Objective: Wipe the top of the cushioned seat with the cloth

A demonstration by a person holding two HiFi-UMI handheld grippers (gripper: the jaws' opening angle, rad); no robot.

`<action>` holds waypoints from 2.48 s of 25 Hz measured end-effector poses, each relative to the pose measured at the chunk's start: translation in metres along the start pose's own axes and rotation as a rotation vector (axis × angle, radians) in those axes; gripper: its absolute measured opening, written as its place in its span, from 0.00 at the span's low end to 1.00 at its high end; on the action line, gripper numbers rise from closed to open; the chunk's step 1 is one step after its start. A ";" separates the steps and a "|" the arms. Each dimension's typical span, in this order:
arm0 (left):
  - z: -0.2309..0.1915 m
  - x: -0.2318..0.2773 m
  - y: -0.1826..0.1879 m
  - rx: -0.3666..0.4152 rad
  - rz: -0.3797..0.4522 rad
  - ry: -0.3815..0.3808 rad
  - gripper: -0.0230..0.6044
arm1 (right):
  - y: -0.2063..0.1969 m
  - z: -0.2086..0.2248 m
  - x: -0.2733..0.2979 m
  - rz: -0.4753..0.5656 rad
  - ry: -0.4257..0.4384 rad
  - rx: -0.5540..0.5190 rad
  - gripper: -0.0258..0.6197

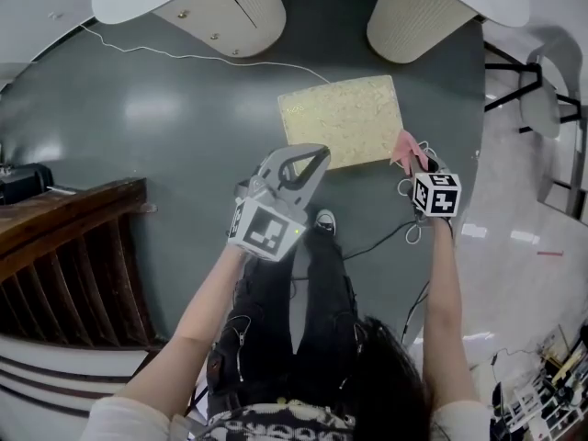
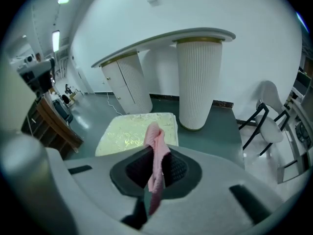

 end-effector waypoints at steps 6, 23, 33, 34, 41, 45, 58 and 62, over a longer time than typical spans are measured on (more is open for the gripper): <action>0.016 -0.015 0.042 0.003 0.027 0.002 0.05 | 0.017 -0.038 -0.067 0.095 0.066 0.041 0.06; 0.063 -0.125 0.126 0.016 0.054 0.118 0.05 | 0.072 -0.143 -0.236 0.306 0.197 0.029 0.06; 0.094 -0.185 0.143 0.006 0.056 0.233 0.05 | 0.062 -0.168 -0.306 0.374 0.240 0.033 0.06; 0.095 -0.187 0.144 0.008 0.060 0.241 0.05 | 0.061 -0.168 -0.312 0.380 0.241 0.032 0.06; 0.099 -0.187 0.175 -0.004 0.072 0.215 0.05 | 0.060 -0.169 -0.339 0.403 0.224 0.040 0.06; 0.100 -0.184 0.184 0.027 0.094 0.185 0.05 | 0.064 -0.172 -0.345 0.411 0.214 0.046 0.06; 0.116 -0.263 0.168 0.084 0.125 0.058 0.05 | 0.045 -0.261 -0.378 0.445 0.194 0.067 0.06; 0.121 -0.293 0.157 0.084 0.140 0.028 0.05 | 0.034 -0.299 -0.389 0.456 0.194 0.095 0.06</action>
Point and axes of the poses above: the fingertips, and each gripper's own axes: x forward along the fingers, z to its right, y out of its top, the point moved 5 cm from there along -x, backward along the fingers, and after that the axes turned 3 degrees about -y, right-handed, at the moved point
